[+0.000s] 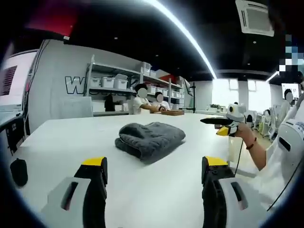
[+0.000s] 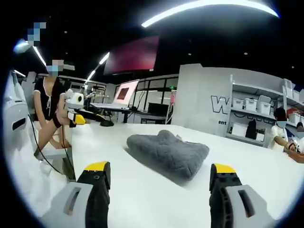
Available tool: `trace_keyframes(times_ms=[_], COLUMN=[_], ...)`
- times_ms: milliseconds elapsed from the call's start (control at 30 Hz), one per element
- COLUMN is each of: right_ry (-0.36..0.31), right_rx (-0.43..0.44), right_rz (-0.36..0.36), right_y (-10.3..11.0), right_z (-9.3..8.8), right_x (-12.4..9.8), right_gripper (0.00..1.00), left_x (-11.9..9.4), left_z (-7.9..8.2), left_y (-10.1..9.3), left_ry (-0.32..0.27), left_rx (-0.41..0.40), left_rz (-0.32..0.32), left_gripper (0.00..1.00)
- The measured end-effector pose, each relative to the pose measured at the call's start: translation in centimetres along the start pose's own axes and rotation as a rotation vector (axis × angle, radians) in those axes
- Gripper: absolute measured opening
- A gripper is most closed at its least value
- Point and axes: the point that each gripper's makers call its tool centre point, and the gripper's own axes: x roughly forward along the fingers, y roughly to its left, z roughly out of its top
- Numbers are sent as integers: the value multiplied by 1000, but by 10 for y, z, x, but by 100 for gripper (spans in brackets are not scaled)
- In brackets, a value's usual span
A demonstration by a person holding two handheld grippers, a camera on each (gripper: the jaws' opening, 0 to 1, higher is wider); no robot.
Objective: Open the folded towel by lifting each exposed corner and separating the folded layers until the towel lies flat within the target outline without major curled edges
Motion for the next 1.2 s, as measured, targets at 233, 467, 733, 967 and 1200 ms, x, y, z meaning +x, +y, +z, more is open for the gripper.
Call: trace_keyframes(times_ms=[233,467,733,967,1200], right_ry=[8,21,25,24,15], right_rx=[5,-1,-13,-12,-12], right_rz=[4,6,17,20,15], right_y=[-1,1,8,10,10], right_z=[-3,-6,-4,-5,-2], right_x=[3,3,4,2,0], right_gripper=[85,84,84,83,83], left_x=[6,7,4,4,6], left_z=[-3,-6,-6,-3,-6], left_y=[-2,-5,-6,-9,-16], left_ry=[12,24,21,11,21], left_rx=[1,5,8,10,15], left_rz=[-12,-20,-22,-23,-40], left_gripper=[79,79,79,79,79])
